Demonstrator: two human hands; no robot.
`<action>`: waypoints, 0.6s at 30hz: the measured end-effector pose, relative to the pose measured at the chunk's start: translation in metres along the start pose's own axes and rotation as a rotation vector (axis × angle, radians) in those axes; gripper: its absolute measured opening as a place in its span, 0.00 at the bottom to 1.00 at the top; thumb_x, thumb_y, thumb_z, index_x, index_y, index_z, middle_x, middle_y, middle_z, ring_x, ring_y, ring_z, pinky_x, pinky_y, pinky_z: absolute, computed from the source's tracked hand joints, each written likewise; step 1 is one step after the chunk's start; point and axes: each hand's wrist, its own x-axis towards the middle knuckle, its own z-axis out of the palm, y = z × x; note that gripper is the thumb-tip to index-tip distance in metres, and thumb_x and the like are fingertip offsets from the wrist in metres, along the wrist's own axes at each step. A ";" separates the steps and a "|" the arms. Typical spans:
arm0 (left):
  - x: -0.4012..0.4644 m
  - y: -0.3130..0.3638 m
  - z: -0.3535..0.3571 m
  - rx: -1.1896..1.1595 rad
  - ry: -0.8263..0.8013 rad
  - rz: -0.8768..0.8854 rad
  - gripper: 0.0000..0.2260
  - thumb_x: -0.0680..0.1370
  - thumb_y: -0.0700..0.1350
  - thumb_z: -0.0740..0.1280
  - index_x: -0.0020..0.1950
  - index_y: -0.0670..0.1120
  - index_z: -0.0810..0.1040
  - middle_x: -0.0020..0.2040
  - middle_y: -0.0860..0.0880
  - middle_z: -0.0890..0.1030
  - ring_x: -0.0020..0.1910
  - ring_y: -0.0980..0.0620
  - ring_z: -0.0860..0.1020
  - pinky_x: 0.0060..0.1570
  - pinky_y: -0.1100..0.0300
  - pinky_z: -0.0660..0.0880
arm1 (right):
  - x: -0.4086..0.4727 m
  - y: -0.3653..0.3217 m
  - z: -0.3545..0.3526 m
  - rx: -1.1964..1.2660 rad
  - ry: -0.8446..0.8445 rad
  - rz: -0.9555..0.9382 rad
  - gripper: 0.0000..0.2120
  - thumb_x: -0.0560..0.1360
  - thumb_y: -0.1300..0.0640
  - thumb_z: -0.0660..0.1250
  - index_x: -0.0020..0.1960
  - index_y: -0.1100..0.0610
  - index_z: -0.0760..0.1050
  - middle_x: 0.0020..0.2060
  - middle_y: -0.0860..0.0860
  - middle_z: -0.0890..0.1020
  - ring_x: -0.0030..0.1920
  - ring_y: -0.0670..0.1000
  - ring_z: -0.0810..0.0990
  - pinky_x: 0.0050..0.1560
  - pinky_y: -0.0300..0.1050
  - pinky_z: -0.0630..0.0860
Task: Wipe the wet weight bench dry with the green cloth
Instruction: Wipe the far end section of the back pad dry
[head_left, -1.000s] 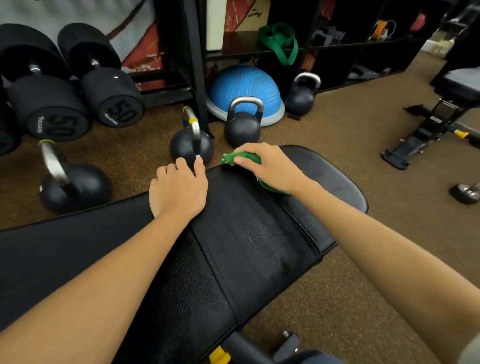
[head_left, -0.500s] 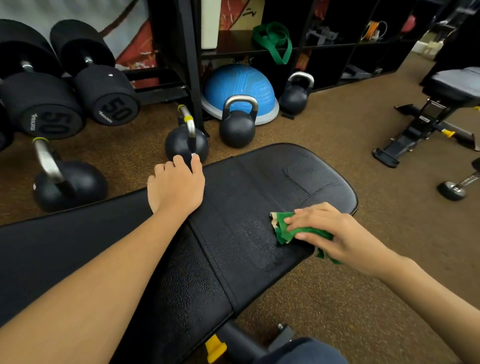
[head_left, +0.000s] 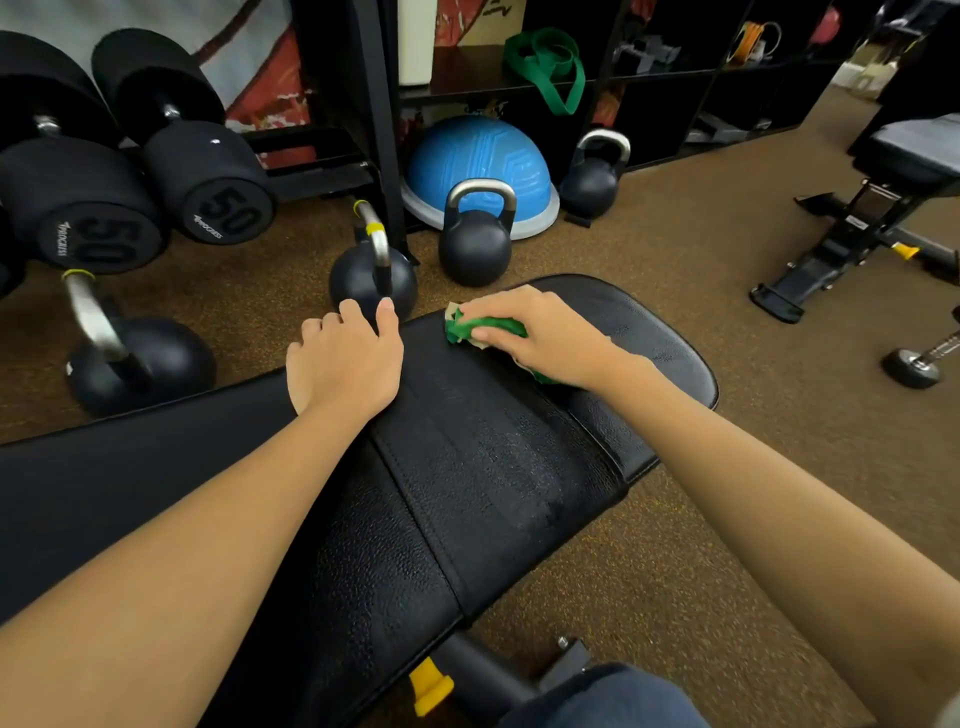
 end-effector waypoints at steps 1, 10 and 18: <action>0.000 0.000 0.000 -0.003 0.000 0.001 0.26 0.82 0.59 0.44 0.65 0.43 0.71 0.63 0.41 0.75 0.65 0.41 0.69 0.61 0.46 0.64 | -0.012 -0.001 -0.001 -0.008 -0.001 0.004 0.14 0.78 0.56 0.66 0.63 0.53 0.77 0.60 0.44 0.79 0.57 0.38 0.73 0.58 0.25 0.64; -0.002 0.000 -0.002 0.001 -0.010 -0.001 0.27 0.82 0.59 0.43 0.66 0.42 0.70 0.64 0.41 0.75 0.65 0.40 0.68 0.61 0.45 0.64 | -0.167 -0.015 -0.016 0.042 -0.025 0.100 0.13 0.77 0.49 0.64 0.59 0.49 0.79 0.61 0.38 0.77 0.63 0.41 0.72 0.62 0.42 0.71; -0.001 0.001 0.000 0.005 -0.007 -0.002 0.28 0.82 0.59 0.43 0.66 0.42 0.70 0.64 0.40 0.75 0.65 0.40 0.68 0.61 0.44 0.64 | -0.165 -0.025 -0.025 0.113 0.241 0.190 0.14 0.76 0.51 0.65 0.61 0.48 0.78 0.58 0.38 0.79 0.60 0.40 0.76 0.62 0.43 0.73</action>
